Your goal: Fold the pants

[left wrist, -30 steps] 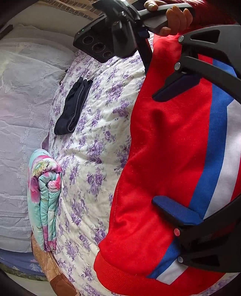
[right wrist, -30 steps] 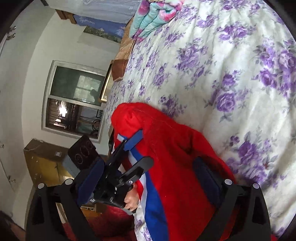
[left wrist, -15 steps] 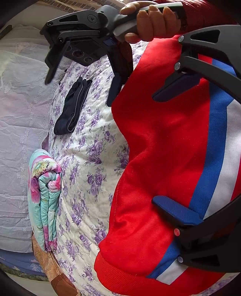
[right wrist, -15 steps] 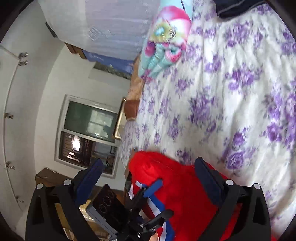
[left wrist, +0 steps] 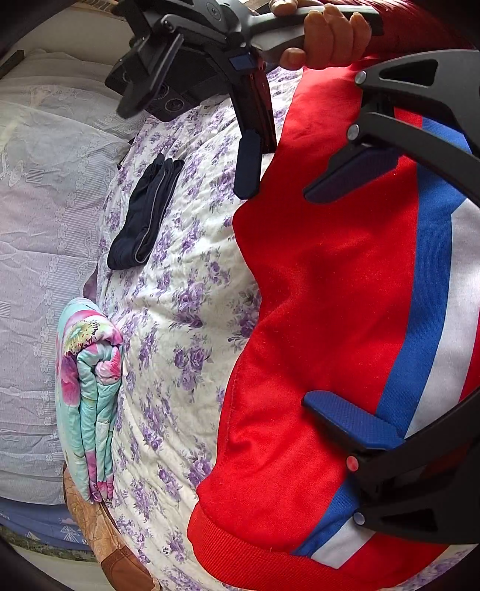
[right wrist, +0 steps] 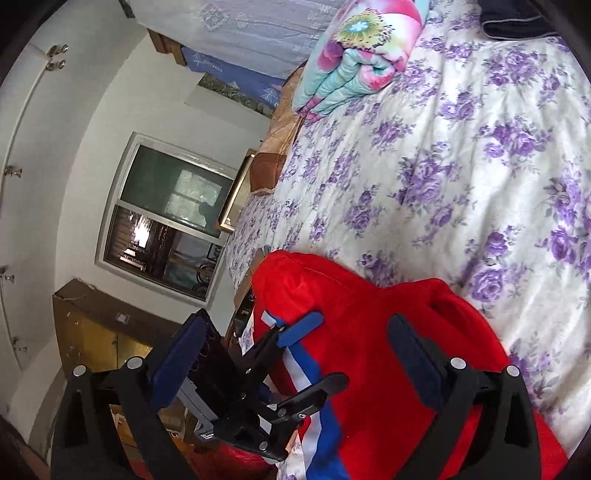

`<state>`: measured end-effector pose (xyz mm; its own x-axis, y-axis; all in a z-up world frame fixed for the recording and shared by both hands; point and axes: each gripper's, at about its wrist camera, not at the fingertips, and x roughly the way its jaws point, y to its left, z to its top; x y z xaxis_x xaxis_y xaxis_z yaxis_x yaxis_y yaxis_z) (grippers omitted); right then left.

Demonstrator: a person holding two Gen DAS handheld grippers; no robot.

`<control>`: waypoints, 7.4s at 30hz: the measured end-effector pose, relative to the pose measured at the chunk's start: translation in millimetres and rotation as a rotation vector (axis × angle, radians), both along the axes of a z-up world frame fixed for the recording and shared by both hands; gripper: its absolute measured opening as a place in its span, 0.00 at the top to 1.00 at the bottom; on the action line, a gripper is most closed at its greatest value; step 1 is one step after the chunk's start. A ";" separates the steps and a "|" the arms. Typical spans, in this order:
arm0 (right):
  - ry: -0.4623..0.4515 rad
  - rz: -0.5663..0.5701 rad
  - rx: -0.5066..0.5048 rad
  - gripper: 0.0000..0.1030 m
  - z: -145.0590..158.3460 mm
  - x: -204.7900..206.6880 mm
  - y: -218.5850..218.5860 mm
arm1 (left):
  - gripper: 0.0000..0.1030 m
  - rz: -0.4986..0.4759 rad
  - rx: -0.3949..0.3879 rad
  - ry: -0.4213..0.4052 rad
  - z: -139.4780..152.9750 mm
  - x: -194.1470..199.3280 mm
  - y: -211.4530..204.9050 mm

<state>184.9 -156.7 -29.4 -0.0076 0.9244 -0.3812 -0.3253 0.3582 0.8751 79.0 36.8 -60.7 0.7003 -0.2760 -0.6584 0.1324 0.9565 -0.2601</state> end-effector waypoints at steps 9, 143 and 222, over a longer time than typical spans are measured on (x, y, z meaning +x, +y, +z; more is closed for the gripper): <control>-0.135 -0.282 -0.159 0.14 4.5 1.0 -38.4 | 0.05 0.046 -0.066 -0.008 7.6 -2.6 16.2; -0.234 -1.053 -0.424 0.03 -26.9 -242.8 -301.8 | 0.05 0.184 0.191 -0.036 13.3 -26.8 28.2; -0.673 -0.324 -0.843 0.11 13.4 -200.4 -75.0 | 0.05 0.002 0.066 -0.046 24.7 -46.8 -16.0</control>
